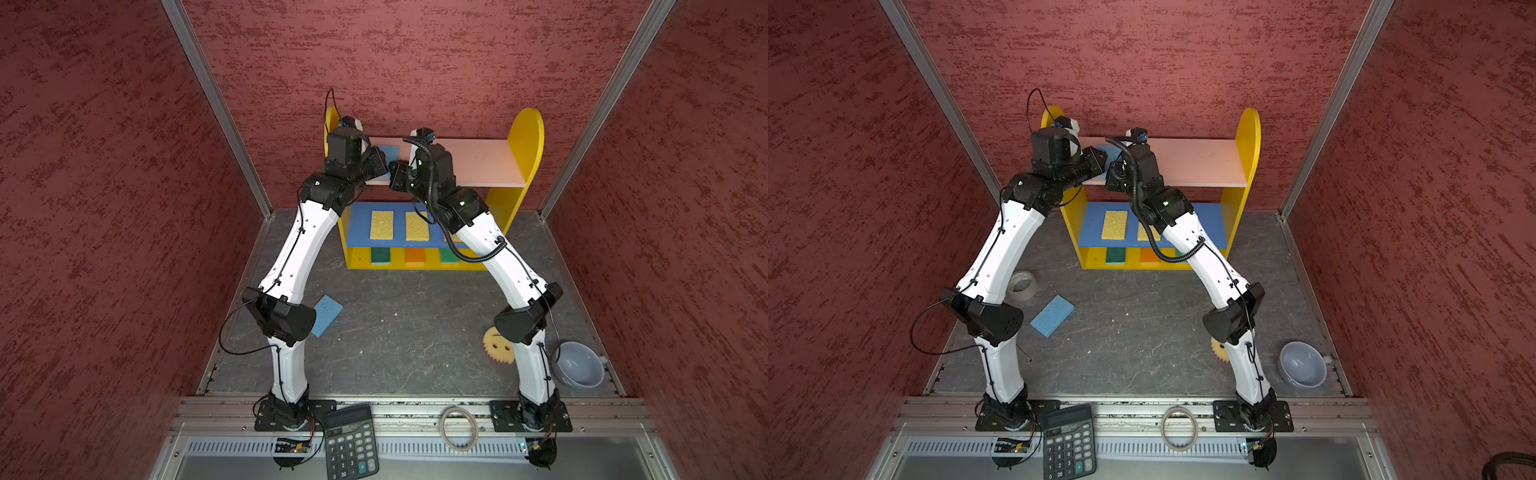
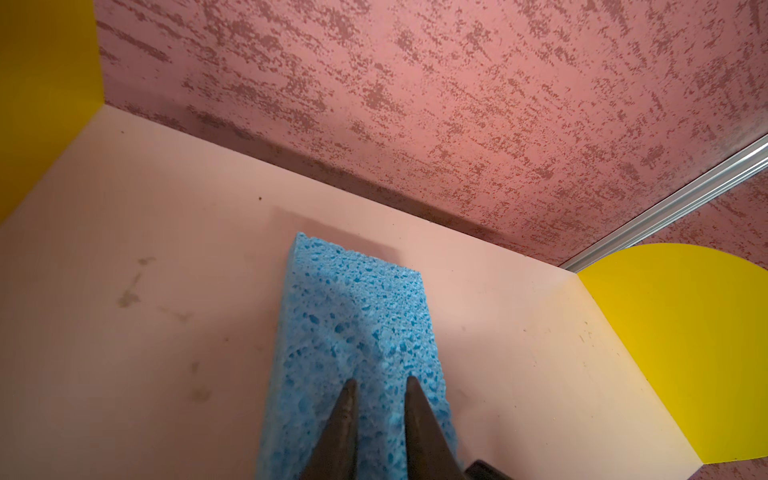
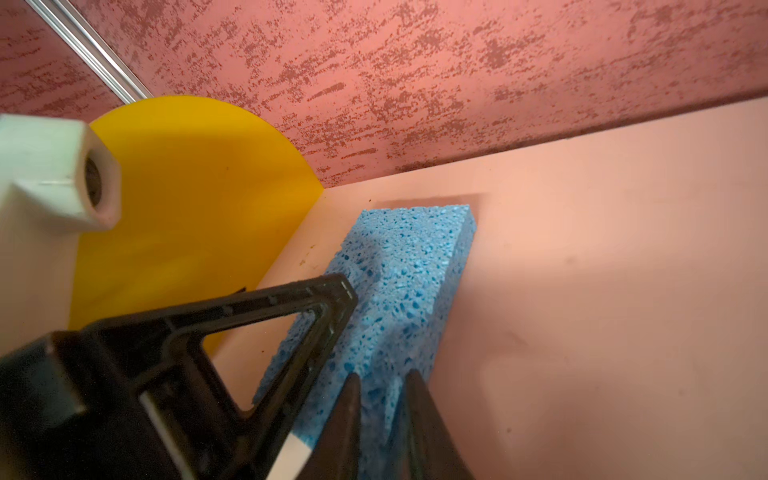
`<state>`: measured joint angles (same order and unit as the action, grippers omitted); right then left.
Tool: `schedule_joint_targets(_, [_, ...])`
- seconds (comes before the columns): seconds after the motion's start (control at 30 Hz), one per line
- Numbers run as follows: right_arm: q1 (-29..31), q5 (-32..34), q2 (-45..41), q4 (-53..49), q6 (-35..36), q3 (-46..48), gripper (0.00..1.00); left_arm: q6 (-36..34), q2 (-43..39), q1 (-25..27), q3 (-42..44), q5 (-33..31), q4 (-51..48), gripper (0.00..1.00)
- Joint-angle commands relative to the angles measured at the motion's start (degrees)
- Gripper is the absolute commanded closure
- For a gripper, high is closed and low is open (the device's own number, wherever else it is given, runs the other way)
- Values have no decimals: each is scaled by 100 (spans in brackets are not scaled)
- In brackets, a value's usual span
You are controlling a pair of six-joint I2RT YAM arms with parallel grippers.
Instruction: Place and organize the cleaning sponges onto the shelf
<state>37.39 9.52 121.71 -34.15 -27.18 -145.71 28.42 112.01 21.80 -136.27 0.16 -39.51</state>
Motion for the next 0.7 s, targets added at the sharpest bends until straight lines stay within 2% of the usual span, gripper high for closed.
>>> schedule_joint_targets(0.0, [-99, -36, -129, -103, -36, 143, 67, 84, 78, -114, 166, -37, -358, 78])
schedule_joint_targets(0.23, [-270, -83, -264, -119, -7, 148, 60, 281, 8, -124, 159, 61, -208, 75])
schedule_joint_targets(0.43, [-319, -196, -408, -73, -15, 317, 53, 603, -185, -106, 219, 187, -14, 65])
schedule_joint_targets(0.67, [-328, -411, -643, -49, 54, 491, 53, 823, -734, -10, 680, 252, 655, 56])
